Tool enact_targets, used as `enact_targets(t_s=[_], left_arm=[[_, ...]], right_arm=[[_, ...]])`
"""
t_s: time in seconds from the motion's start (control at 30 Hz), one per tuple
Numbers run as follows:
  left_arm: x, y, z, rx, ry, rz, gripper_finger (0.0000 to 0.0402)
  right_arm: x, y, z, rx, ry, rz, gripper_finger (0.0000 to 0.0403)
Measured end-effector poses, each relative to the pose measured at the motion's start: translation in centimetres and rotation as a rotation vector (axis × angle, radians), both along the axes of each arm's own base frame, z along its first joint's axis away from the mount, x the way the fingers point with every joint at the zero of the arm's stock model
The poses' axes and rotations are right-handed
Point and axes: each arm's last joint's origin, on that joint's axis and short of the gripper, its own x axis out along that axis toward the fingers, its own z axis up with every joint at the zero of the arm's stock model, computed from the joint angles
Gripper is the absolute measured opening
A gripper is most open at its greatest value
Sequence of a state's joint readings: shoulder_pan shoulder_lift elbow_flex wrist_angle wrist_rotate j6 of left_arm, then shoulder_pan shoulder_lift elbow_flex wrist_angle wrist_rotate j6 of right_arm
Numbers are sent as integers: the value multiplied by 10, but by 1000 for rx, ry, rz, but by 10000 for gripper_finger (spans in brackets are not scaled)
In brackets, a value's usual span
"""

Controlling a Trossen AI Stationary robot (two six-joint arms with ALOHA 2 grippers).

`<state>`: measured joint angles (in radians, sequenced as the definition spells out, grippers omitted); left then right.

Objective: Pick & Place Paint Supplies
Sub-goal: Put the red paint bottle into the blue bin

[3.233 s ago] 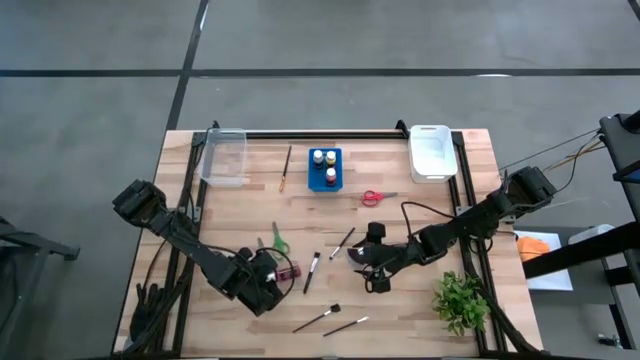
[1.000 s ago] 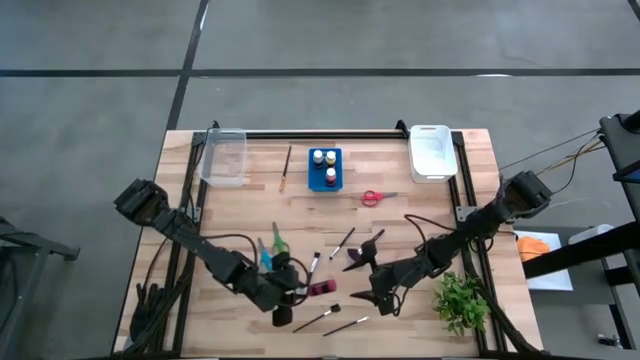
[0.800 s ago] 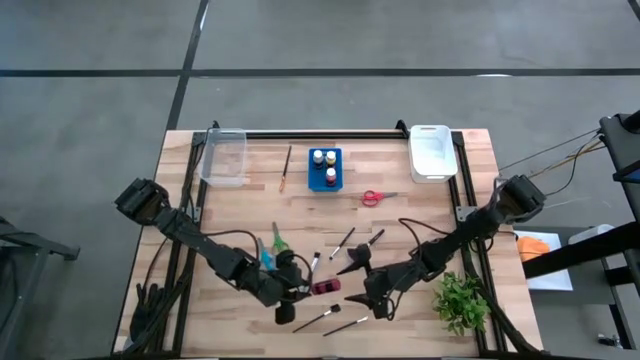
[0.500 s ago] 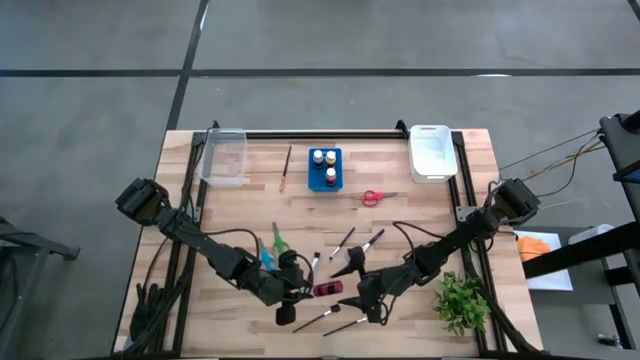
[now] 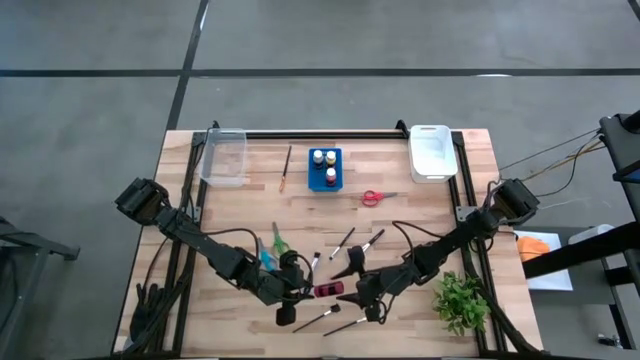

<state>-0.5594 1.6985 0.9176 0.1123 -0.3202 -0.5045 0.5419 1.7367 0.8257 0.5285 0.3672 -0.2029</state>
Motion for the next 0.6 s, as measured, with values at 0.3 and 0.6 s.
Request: enact_targets(t_s=[0.3,0.6], left_arm=[[0,0,0,7,0,-7,115],[-2,1,-3,60,26,-29,217]], right_arm=[[0,0,0,-12,-2,6,139],[0,0,-1,-13,0,6,129]])
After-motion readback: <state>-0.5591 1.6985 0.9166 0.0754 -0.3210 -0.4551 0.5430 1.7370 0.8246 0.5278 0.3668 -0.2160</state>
